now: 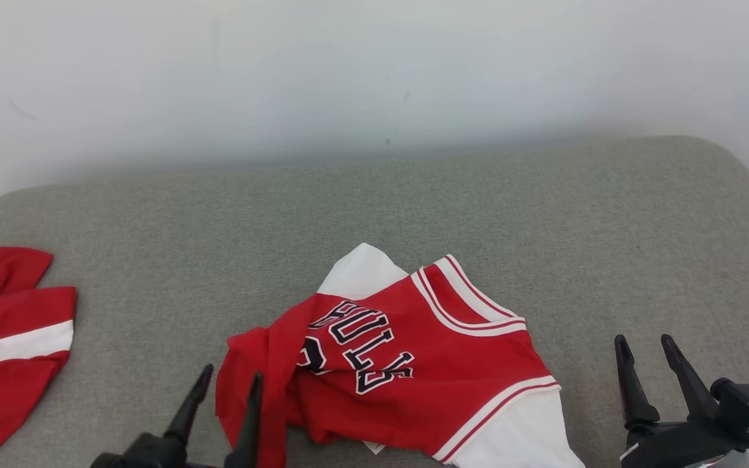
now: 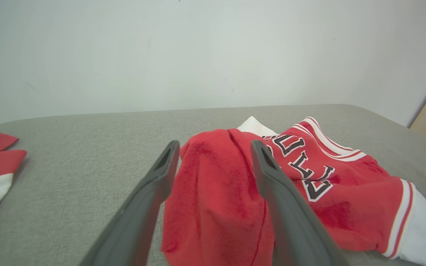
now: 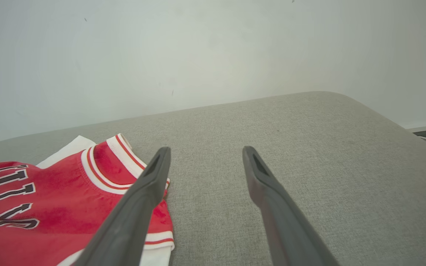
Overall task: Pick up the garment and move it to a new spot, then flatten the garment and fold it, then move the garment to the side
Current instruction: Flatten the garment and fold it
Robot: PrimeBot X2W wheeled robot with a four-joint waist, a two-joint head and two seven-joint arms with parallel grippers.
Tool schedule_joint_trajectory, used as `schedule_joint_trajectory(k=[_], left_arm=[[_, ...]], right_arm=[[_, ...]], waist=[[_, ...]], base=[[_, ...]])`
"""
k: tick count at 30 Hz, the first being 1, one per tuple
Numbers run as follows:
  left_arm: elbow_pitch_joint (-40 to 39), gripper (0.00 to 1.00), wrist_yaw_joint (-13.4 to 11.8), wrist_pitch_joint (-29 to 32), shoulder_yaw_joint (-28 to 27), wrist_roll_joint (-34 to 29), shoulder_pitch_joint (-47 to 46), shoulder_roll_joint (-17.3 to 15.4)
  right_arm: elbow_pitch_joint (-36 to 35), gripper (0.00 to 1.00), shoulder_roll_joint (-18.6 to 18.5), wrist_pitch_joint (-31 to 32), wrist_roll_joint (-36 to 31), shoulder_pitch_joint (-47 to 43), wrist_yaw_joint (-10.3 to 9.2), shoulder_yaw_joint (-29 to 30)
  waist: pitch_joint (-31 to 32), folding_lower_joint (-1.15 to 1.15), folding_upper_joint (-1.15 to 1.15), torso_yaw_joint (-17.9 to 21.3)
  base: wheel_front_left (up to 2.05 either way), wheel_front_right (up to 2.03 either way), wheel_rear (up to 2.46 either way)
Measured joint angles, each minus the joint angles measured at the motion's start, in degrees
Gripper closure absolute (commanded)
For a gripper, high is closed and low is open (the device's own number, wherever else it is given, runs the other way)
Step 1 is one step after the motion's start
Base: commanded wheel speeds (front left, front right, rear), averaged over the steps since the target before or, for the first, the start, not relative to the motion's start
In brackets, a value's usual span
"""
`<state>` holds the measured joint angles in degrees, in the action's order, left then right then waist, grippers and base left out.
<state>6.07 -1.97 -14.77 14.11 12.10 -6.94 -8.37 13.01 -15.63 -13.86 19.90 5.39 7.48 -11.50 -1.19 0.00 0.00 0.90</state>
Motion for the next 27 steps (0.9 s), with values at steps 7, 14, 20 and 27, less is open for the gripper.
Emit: schedule_joint_trajectory(k=[7, 14, 20, 27], left_arm=[[-0.88, 0.00, 0.11, -0.09, 2.91, -2.04, 3.32, 1.46], [2.69, 0.00, -0.09, -0.13, 3.10, -3.30, 3.59, 2.32], [6.52, 0.00, -0.12, -0.14, 2.45, -3.65, 3.50, 3.03], [8.82, 1.00, 0.45, -0.14, 0.14, -3.48, 2.95, 3.74]], right_arm=[[-0.08, 0.00, -0.02, 0.18, 0.00, -0.08, 0.00, -0.01], [-0.18, 0.00, -0.08, 0.23, 0.11, 0.57, 0.00, -0.58], [-0.07, 0.00, -0.33, 0.23, 0.16, 0.95, 0.00, -0.55], [-0.07, 0.00, -0.36, 0.21, 0.15, 1.07, 0.00, -0.33]], waist=[[0.00, 0.00, 0.00, -1.05], [-0.86, 0.01, 0.00, -0.51], [-1.47, 0.01, 0.00, 0.51], [-2.10, 0.01, 0.00, 1.63]], base=[[0.00, 0.00, 0.00], [0.00, 0.00, 0.00], [0.00, 0.00, 0.00], [0.00, 0.00, 0.00]])
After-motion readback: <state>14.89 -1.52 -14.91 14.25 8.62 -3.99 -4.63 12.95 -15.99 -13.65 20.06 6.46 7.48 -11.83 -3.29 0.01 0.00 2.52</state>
